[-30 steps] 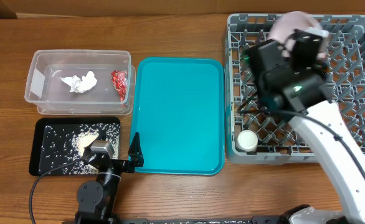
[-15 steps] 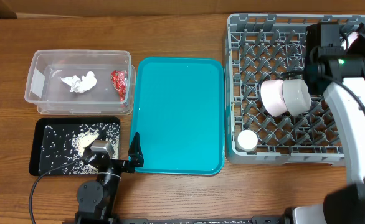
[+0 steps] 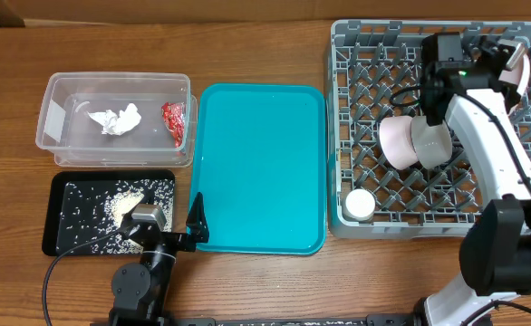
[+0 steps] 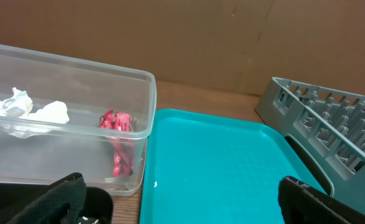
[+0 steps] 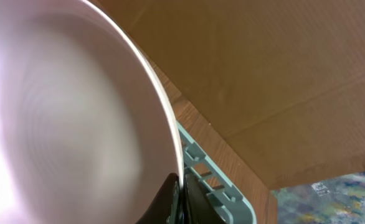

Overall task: Sort waste into correct bins and load items into the dishwasher
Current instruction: 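Carry the white plate into the rack's back right and stand it upright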

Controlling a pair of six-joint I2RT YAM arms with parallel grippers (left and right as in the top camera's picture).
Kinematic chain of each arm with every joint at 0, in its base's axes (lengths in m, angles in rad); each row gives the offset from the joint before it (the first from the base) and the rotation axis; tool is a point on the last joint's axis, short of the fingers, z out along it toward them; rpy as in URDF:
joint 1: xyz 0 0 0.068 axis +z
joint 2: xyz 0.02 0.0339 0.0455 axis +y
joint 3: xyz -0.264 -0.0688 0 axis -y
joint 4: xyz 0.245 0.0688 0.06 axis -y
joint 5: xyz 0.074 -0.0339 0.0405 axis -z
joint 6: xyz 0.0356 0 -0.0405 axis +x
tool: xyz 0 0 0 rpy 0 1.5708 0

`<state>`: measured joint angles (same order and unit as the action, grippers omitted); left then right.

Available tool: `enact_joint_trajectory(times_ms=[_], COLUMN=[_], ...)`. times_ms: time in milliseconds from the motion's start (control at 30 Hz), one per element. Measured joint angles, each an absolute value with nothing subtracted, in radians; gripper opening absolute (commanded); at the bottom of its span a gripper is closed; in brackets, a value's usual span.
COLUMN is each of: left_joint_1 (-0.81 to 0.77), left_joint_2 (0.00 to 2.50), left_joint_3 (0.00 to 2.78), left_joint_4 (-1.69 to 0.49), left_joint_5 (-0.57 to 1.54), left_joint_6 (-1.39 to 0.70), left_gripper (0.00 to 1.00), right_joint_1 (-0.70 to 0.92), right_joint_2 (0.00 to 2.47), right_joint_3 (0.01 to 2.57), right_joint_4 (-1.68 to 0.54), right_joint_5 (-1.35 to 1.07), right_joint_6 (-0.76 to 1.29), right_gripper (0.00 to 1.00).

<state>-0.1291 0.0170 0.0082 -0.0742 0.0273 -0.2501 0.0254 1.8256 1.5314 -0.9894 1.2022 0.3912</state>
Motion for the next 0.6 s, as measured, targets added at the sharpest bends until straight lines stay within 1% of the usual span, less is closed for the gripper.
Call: enact_joint_trajectory(times_ms=[200,267,333,433,600], left_joint_1=[-0.129,-0.129,-0.129,-0.129,-0.129], left_joint_2=[0.017,0.017,0.017,0.017,0.017], left_joint_3=[0.008,0.008,0.009,0.008,0.008], left_joint_4=[-0.074,-0.075,-0.075,-0.075,-0.075], left_joint_5=[0.027,0.027,0.027,0.027,0.027], left_joint_6=[-0.25,-0.25,-0.25,-0.25,-0.25], left_gripper=[1.0,1.0,1.0,1.0,1.0], right_joint_1=[0.03,0.038,0.052,0.082,0.12], right_joint_2=[1.828,1.828,1.828,1.828,1.828], right_joint_3=[1.531,1.531,1.531,1.531,1.531], right_joint_4=[-0.923,-0.897,-0.881,-0.875,-0.885], right_joint_5=[1.168,1.148,1.129,1.11,1.097], right_joint_6=[0.333,0.295,0.266,0.234,0.208], right_gripper=[0.05,0.08,0.15,0.19,0.19])
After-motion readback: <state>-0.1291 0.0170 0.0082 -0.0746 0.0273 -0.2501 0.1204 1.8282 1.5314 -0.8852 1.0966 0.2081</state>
